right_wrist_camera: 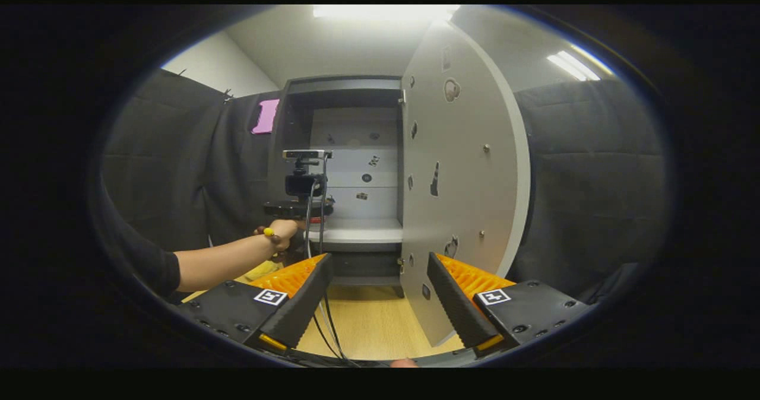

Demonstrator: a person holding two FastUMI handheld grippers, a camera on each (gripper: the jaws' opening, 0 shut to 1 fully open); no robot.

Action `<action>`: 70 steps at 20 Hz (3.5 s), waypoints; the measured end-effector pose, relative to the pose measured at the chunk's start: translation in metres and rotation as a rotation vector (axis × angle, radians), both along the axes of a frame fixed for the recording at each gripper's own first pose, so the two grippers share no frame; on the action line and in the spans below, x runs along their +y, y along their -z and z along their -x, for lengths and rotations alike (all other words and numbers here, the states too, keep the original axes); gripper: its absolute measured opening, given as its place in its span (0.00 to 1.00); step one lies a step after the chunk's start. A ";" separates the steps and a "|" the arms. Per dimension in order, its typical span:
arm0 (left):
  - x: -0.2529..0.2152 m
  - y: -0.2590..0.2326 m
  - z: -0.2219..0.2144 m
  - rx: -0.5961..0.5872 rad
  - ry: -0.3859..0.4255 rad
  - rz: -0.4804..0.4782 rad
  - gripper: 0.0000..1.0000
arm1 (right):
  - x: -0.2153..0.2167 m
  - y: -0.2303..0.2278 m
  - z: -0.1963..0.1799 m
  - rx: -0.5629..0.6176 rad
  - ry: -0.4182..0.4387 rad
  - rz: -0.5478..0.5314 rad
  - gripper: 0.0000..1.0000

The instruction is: Open the cabinet door with the right hand, grasp the bottle in the cabinet with the left hand and place it on the coaster, then close the cabinet door with the right hand.

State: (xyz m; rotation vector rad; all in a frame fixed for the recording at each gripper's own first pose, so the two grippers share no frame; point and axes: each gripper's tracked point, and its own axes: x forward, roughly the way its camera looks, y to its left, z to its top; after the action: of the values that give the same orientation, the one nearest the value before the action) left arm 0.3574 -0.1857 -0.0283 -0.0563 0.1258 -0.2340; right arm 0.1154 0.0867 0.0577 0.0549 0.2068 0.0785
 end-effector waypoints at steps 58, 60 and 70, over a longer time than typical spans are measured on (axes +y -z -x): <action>0.170 0.272 0.400 0.109 -0.205 -0.058 0.71 | 0.010 0.049 0.059 0.133 -0.438 0.004 0.97; 0.169 0.276 0.402 0.133 -0.212 -0.053 0.70 | 0.009 0.050 0.061 0.136 -0.439 0.006 0.97; 0.168 0.280 0.420 0.173 -0.205 -0.085 0.82 | 0.009 0.046 0.060 0.119 -0.438 -0.014 0.97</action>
State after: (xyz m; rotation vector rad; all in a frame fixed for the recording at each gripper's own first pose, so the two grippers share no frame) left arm -0.0625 -0.0180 -0.3081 -0.0046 0.3003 -0.0182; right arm 0.0550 0.0953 0.0121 0.0276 0.3350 0.5138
